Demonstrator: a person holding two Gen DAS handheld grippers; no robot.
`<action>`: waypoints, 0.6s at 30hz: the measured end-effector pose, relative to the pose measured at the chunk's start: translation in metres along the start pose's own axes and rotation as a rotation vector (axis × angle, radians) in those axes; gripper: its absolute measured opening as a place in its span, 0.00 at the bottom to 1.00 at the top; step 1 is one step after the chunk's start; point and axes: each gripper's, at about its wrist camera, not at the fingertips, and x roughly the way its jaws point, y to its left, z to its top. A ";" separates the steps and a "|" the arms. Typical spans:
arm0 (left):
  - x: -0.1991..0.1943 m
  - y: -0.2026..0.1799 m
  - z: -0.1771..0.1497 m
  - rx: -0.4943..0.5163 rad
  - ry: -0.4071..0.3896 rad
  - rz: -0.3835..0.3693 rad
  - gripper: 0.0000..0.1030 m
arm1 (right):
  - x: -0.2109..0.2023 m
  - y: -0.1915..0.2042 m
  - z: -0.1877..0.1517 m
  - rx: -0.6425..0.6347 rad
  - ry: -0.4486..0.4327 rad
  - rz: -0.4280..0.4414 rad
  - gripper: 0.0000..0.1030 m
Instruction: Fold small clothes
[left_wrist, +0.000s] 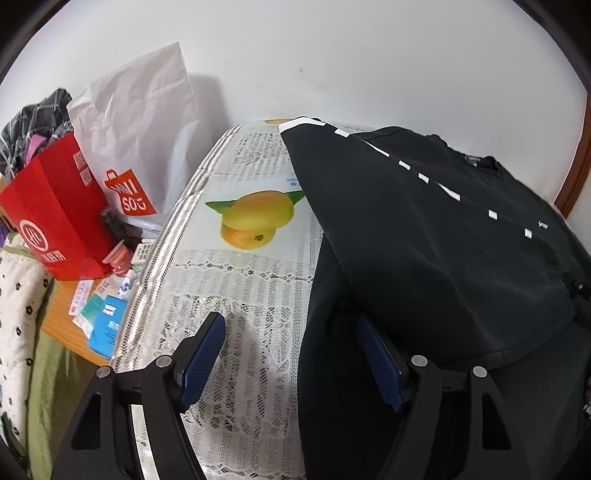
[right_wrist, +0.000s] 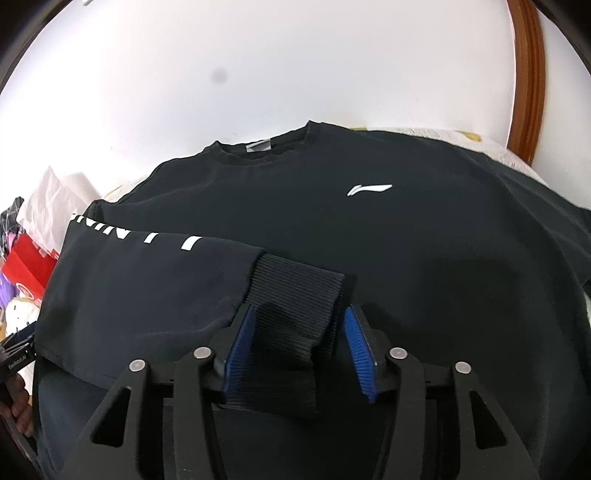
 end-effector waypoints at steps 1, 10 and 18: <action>0.000 0.000 0.000 -0.005 0.001 -0.009 0.69 | 0.002 0.003 0.002 -0.005 0.012 -0.008 0.57; 0.005 -0.001 0.000 -0.005 0.013 0.002 0.68 | 0.021 0.019 0.017 -0.050 0.053 0.027 0.15; 0.006 0.003 0.000 -0.017 0.014 0.008 0.65 | -0.035 0.009 0.053 -0.061 -0.144 -0.039 0.11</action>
